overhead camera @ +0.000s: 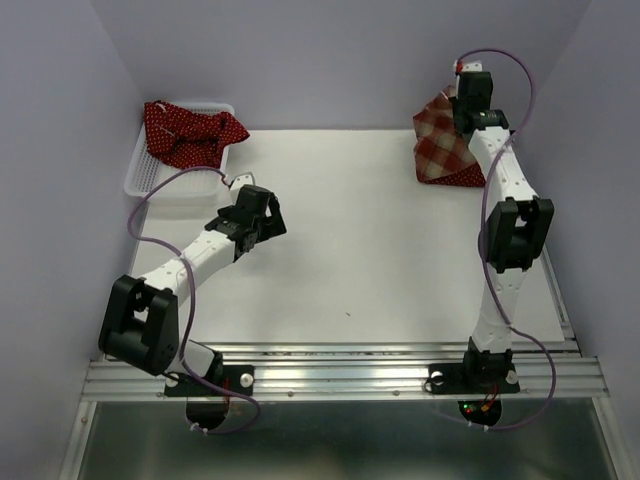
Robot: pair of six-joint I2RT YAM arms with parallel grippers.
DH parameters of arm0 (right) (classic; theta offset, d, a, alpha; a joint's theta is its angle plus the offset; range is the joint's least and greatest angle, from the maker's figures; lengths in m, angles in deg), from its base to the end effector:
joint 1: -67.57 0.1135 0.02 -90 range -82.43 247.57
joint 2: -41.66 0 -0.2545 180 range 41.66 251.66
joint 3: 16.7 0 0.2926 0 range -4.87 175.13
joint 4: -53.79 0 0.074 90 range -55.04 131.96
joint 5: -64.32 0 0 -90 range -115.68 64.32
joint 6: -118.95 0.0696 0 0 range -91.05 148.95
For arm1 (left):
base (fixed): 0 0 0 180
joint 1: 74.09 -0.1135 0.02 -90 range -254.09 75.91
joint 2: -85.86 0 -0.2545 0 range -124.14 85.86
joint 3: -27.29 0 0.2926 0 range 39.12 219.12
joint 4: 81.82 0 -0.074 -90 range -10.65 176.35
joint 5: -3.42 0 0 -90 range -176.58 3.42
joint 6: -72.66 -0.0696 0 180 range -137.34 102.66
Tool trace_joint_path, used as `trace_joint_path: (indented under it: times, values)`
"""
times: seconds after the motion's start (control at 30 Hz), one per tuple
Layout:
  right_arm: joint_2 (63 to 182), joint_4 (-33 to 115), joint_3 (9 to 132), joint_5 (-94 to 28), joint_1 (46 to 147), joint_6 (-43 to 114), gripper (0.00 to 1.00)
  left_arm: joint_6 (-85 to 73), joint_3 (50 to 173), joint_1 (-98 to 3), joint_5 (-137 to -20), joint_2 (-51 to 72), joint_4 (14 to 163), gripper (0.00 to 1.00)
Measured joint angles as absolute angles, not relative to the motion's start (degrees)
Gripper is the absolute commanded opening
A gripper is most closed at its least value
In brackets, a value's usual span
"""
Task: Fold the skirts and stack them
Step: Neatly place the folded skirt to the corner
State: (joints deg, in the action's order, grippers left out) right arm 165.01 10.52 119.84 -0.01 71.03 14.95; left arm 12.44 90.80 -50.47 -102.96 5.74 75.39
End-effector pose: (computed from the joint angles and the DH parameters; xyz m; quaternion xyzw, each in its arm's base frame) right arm 0.5639 0.0039 0.3243 -0.0186 0.8518 -0.2364 0.4672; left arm 0.3427 -0.1285 0.1912 -0.1089 0.8903 -0.0750 0.4358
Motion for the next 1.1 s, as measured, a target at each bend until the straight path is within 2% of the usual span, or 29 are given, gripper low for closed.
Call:
trace_joint_path:
  times: [0.5,0.83,0.87,0.9,0.93,0.97,1.0,1.03,1.1]
  values:
    - [176.0,11.6,121.3,-3.7,62.4,17.5,0.01,12.5,91.8,-50.6,-101.7,2.1,76.1,0.98]
    - [180.0,20.0,120.6,-5.6,60.0,15.9,0.02,12.4,92.5,-50.6,-101.6,2.2,77.2,0.98]
    - [180.1,21.0,120.3,-5.8,60.0,15.7,0.04,12.4,92.5,-50.6,-101.6,2.2,77.2,0.98]
    - [180.1,21.9,119.9,-6.1,60.0,15.6,0.11,12.4,92.5,-50.6,-101.6,2.2,77.2,0.98]
    - [180.1,23.1,119.4,-6.6,60.0,15.4,0.46,12.2,92.5,-50.6,-101.6,2.2,77.3,0.99]
    - [180.1,25.1,118.1,-7.3,60.0,15.1,0.63,12.2,92.5,-50.6,-101.6,2.2,77.4,0.99]
    - [180.1,26.0,117.5,-7.6,60.0,15.1,0.76,12.2,92.5,-50.6,-101.6,2.3,77.5,0.99]
    - [180.1,27.5,116.5,-8.0,60.0,15.0,0.97,12.1,92.5,-50.6,-101.6,2.3,77.6,0.99]
    - [180.1,28.2,116.1,-7.8,60.0,14.8,1.0,12.0,92.5,-50.6,-101.6,2.3,77.6,0.99]
